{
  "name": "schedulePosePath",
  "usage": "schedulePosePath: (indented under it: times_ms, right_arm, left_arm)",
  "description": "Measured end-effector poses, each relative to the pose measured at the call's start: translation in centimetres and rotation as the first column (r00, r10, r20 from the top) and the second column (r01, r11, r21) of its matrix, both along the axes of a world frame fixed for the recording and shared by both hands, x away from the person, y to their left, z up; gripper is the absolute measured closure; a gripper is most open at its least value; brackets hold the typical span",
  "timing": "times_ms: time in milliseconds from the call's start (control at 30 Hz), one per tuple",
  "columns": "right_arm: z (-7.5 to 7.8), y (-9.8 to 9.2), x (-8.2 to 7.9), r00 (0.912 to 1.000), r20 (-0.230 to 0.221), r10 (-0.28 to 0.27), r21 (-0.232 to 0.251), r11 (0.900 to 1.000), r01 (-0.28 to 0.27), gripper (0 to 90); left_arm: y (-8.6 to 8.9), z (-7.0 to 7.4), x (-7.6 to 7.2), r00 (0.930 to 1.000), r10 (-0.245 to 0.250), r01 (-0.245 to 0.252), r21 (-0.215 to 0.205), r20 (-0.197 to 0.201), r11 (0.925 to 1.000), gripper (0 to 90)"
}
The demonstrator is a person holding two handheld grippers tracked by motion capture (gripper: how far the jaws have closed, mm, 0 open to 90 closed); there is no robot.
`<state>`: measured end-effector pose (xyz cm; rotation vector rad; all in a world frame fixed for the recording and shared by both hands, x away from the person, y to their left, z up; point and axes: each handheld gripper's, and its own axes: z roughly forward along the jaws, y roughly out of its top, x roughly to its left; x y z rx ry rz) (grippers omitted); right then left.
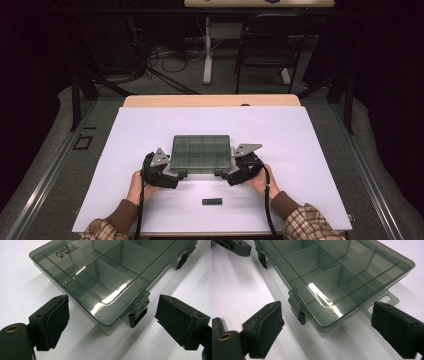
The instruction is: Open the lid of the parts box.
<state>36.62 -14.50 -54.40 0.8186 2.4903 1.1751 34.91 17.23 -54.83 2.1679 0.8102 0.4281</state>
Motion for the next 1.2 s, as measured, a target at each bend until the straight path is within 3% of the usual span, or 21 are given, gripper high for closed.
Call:
schedulePosePath:
  times_ms: [167, 367, 733, 1200]
  right_arm:
    - [-0.09, 0.16, -0.15, 0.9999, 0.003, 0.013, -0.012, 1.000, -0.013, 15.8]
    - [-0.10, 0.11, -0.14, 0.9998, 0.016, -0.014, -0.026, 1.000, 0.014, 23.9]
    - [-0.40, 0.49, -0.46, 0.9990, 0.021, -0.041, -0.051, 0.998, 0.042, 25.3]
    - [-0.68, 0.46, -0.45, 0.9990, 0.009, -0.044, -0.047, 0.998, 0.044, 26.7]
  left_arm:
    - [0.03, 0.02, -0.09, 1.0000, -0.007, 0.007, 0.011, 0.005, 0.9999, 15.7]
    - [-0.10, 0.00, -0.19, 1.0000, -0.001, 0.001, 0.014, 0.010, 0.9999, 17.3]
    - [0.00, -0.29, 0.00, 0.9999, 0.011, -0.011, 0.039, 0.000, 0.9992, 21.6]
    - [0.24, -0.27, 0.01, 0.9999, 0.010, -0.010, 0.016, -0.004, 0.9998, 23.0]
